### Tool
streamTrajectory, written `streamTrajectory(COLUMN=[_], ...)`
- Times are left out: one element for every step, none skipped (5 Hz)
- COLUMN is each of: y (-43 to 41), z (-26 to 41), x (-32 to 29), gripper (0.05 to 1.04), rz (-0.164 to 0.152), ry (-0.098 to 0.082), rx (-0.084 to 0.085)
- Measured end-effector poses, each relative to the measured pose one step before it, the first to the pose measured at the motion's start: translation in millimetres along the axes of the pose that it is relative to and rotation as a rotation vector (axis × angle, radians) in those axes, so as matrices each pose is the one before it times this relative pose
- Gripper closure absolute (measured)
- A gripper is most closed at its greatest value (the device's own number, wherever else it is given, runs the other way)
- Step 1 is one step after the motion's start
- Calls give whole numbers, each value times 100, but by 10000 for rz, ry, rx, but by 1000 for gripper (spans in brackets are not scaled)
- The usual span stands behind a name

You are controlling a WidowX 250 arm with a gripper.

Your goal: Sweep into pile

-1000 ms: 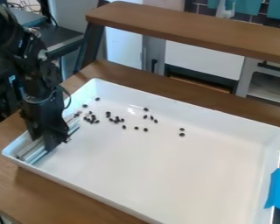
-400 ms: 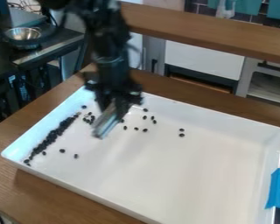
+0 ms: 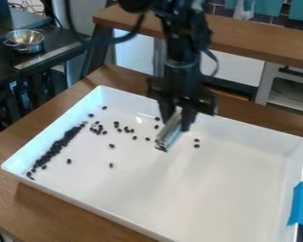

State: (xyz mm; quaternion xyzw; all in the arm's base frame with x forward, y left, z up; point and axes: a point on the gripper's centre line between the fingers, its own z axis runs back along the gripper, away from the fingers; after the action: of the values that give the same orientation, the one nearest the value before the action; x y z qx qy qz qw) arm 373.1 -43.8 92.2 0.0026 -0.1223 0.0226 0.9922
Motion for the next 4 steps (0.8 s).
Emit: streamTrajectory(y=[-2729, -1193, -1012, -145], z=[-2422, -1616, -1282, -904], x=[-25, 276, 54, 97], gripper=[712, 712, 712, 712], rz=[-268, 11, -36, 41], ry=[283, 114, 134, 94], rx=[305, 210, 181, 149])
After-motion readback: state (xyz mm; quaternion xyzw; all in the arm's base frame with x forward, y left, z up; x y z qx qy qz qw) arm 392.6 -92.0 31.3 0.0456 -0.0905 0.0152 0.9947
